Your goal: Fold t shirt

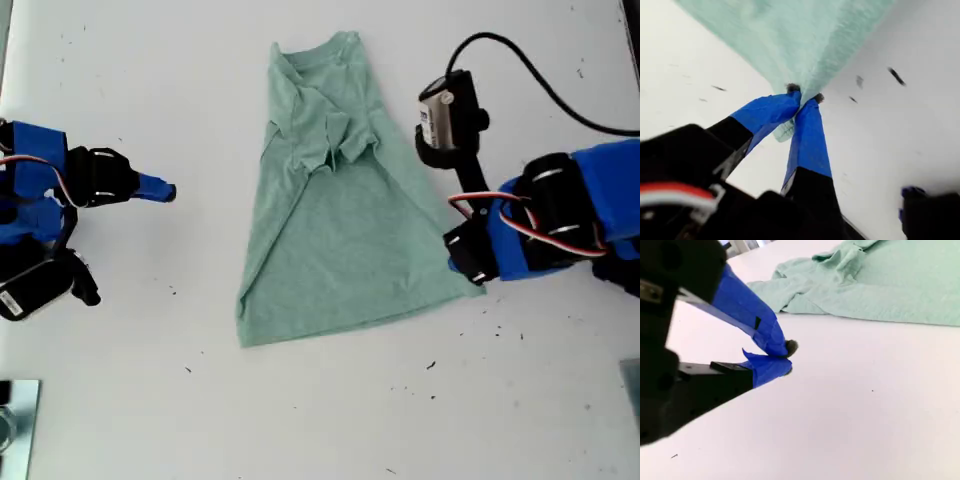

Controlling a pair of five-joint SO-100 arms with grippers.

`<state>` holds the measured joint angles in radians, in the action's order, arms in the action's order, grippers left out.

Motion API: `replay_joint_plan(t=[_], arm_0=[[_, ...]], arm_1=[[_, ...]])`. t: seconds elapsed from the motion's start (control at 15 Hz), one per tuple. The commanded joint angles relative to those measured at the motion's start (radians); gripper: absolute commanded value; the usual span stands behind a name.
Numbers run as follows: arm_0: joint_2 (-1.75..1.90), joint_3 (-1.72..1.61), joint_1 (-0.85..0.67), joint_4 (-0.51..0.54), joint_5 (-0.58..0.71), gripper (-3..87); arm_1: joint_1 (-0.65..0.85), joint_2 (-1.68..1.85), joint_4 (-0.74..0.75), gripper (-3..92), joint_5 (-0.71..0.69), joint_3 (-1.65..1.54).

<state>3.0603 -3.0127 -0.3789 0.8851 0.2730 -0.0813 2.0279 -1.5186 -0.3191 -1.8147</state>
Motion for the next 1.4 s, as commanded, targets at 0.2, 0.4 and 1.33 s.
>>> replay_joint_plan(t=[0.2,0.4,1.33], arm_0=[[0.012,0.018,0.009,0.015,0.008,-0.2],[0.012,0.020,0.006,0.017,0.009,-0.2],[0.014,0.015,0.018,0.015,-0.003,-0.2]], arm_1=[[0.015,-0.598,-0.020,-0.6,-0.009,0.798],[0.043,-0.655,0.141,-0.6,0.041,0.729],[0.272,0.517,0.087,2.8,-0.126,-0.549]])
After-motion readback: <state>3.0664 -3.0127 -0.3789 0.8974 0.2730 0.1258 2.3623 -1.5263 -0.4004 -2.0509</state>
